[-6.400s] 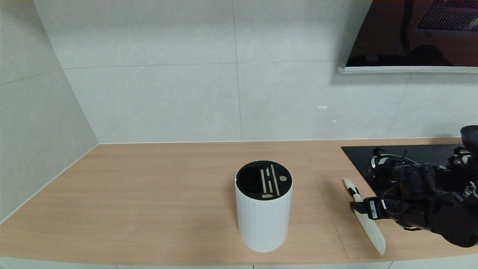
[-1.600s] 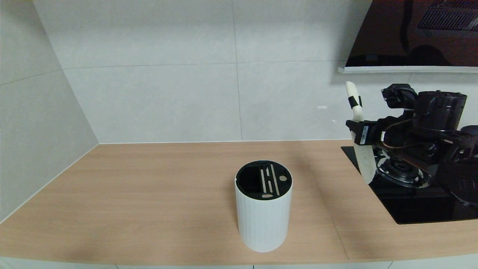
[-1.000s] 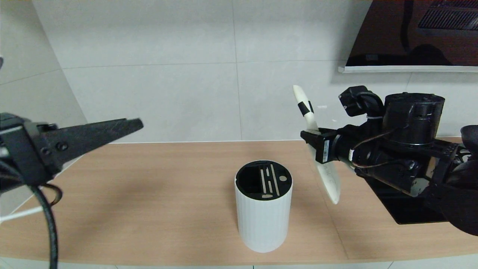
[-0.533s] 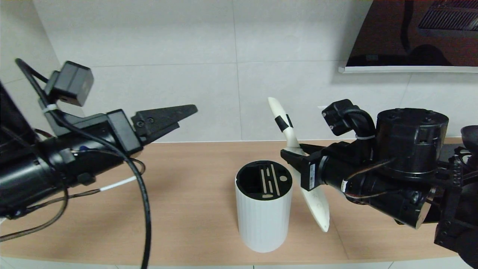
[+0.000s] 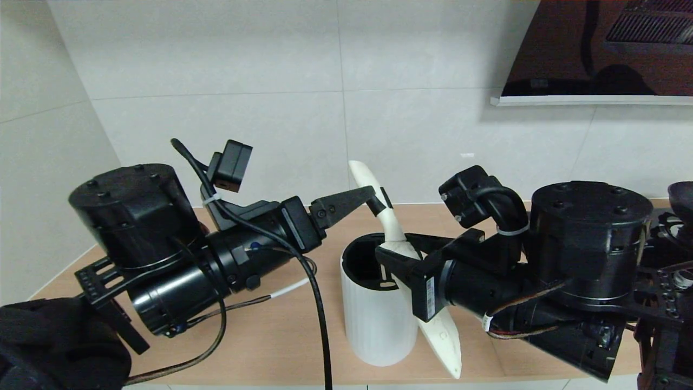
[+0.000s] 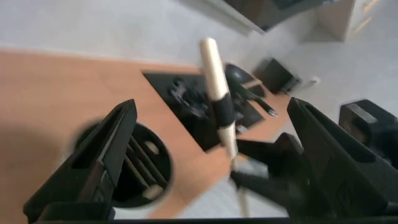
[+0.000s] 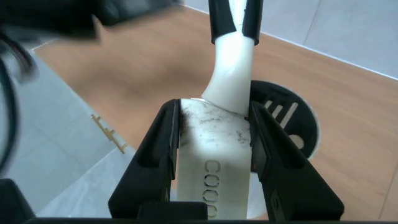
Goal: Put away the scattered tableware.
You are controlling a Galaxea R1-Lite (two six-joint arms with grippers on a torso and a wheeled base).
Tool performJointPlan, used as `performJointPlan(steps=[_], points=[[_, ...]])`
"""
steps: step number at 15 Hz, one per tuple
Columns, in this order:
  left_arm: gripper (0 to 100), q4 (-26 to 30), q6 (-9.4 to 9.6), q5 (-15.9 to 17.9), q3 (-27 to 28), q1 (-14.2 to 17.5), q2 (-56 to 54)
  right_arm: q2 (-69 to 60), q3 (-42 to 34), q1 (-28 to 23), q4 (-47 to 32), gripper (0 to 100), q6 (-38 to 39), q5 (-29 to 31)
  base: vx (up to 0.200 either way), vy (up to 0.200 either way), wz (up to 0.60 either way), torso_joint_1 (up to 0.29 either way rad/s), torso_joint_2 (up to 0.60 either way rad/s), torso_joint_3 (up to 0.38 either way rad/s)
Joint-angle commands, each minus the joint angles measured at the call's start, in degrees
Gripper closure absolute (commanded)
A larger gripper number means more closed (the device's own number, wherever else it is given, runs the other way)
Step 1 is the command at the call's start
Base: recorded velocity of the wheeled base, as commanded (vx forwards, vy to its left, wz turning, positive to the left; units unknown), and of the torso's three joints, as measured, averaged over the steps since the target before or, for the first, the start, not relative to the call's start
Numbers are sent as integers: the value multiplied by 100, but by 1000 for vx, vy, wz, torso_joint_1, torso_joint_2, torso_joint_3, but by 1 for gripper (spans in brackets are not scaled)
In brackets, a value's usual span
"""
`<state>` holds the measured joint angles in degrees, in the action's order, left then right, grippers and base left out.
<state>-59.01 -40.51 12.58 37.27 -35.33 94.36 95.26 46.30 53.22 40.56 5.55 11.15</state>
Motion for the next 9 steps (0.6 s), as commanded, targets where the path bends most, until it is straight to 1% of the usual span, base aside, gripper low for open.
performJointPlan(steps=[1, 3, 7, 9], points=[[0, -14, -27, -10, -9, -97, 224, 28, -25, 118, 5, 100, -1, 1, 0, 0, 0, 0, 0, 0], [0, -22, -54, -1, -26, -123, 206, 37, -33, 136, 5, 100, 8, 1, 0, 0, 0, 0, 0, 0], [0, -453, -36, 16, -202, -370, 241, 90, -33, 267, 5, 100, 210, -8, 0, 0, 0, 0, 0, 0], [0, -576, -36, 25, -246, -387, 268, 107, -33, 285, 5, 100, 219, -8, 0, 0, 0, 0, 0, 0]])
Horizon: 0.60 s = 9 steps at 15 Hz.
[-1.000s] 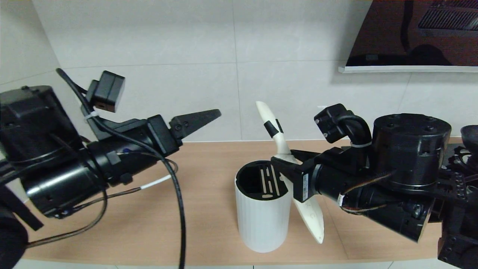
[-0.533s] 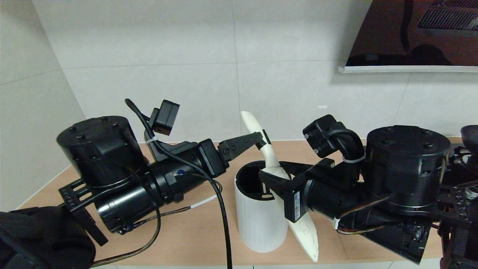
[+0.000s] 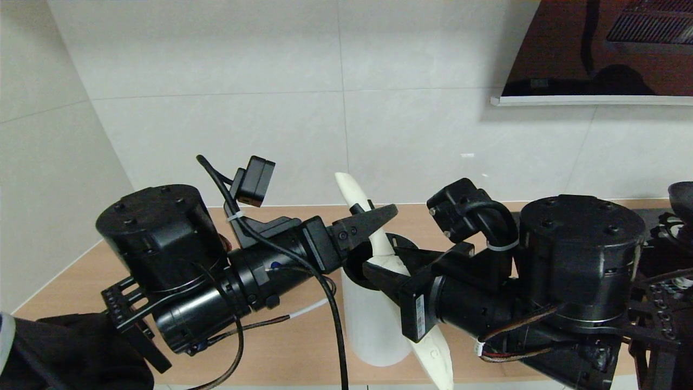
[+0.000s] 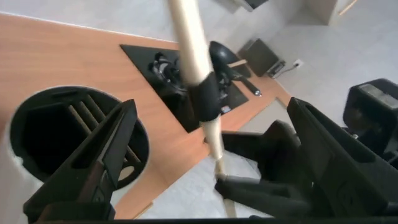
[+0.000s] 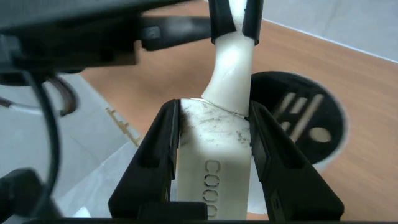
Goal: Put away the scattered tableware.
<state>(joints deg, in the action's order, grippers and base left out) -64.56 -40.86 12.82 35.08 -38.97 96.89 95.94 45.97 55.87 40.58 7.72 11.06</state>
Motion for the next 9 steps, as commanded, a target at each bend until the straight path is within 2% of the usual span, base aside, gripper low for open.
performJointPlan(steps=[1, 9], points=[[0, -21, -1, 1, -28, -23, 14, 48, 0, 29, 2, 100, 2, 2, 0, 0, 0, 0, 0, 0], [0, -30, 26, -8, -37, -23, 58, 74, -53, 161, 2, 100, 2, 2, 0, 0, 0, 0, 0, 0]])
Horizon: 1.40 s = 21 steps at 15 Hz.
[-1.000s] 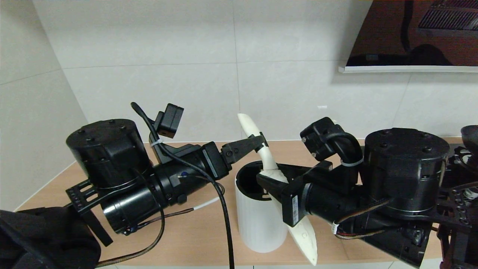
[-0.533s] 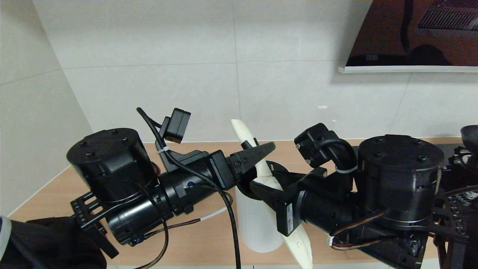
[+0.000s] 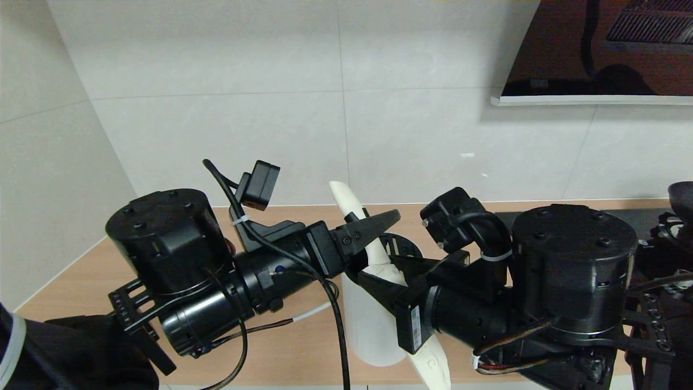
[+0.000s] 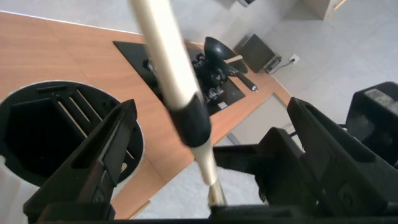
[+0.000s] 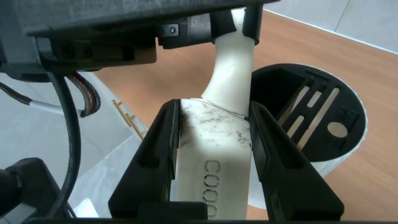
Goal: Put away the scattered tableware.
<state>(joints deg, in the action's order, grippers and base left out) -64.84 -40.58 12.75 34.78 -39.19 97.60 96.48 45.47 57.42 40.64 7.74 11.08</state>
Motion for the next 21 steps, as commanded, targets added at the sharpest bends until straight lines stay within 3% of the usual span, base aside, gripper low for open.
performJointPlan(steps=[1, 2, 21], points=[[0, -2, -2, -1, -6, -1, -13, 20, -3, 15, 5, 100, -1, -1, 0, 0, 0, 0, 0, 0], [100, -2, -2, -1, -6, -1, -4, 20, -3, 41, 5, 100, 8, -1, 0, 0, 0, 0, 0, 0], [100, 7, 6, -10, -6, -18, 40, -68, -12, 50, 14, 100, 17, 52, 0, 0, 0, 0, 0, 0]])
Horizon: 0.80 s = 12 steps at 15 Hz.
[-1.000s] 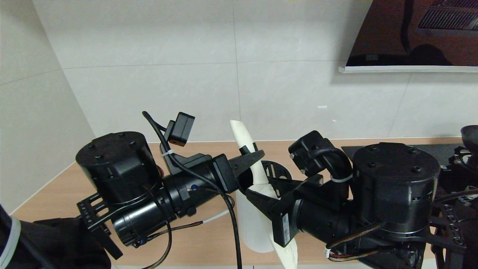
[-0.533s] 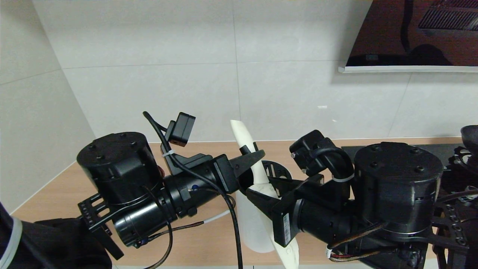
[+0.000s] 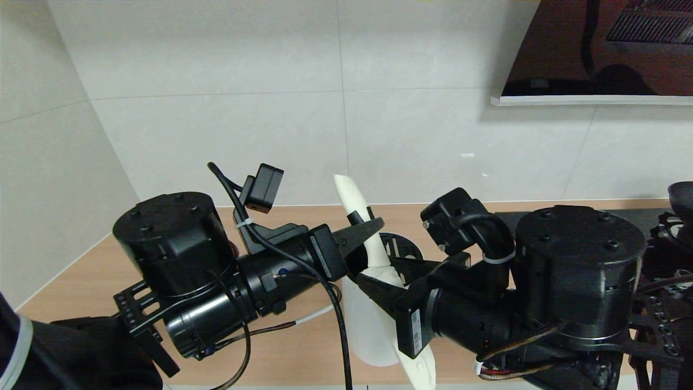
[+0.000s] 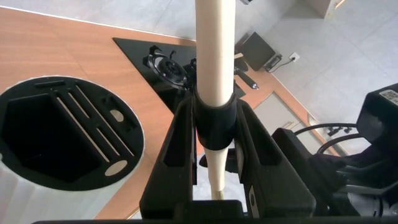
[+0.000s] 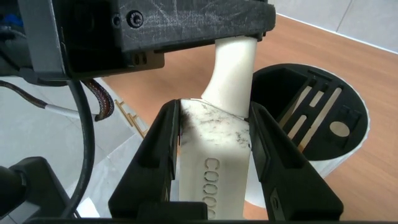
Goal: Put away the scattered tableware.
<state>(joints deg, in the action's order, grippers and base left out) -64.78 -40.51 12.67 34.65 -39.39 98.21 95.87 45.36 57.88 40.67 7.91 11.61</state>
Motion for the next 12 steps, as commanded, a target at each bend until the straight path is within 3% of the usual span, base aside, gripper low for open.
performJointPlan(steps=[1, 7, 10, 12], points=[[100, 1, -1, -1, 16, -8, -21, -7, -1, 4, 3, 0, 0, 0, 0, 0, 0, 0, 0, 0], [100, 27, 8, -1, 42, 1, -56, -103, -19, -5, 11, 0, 9, 0, 0, 0, 0, 0, 0, 0], [100, 291, 509, -186, 148, 36, -223, -279, -19, -269, 3, 0, -18, 8, 0, 0, 0, 0, 0, 0], [100, 941, 553, -704, 543, 45, -504, -341, 43, -664, 3, 0, -27, 0, 0, 0, 0, 0, 0, 0]])
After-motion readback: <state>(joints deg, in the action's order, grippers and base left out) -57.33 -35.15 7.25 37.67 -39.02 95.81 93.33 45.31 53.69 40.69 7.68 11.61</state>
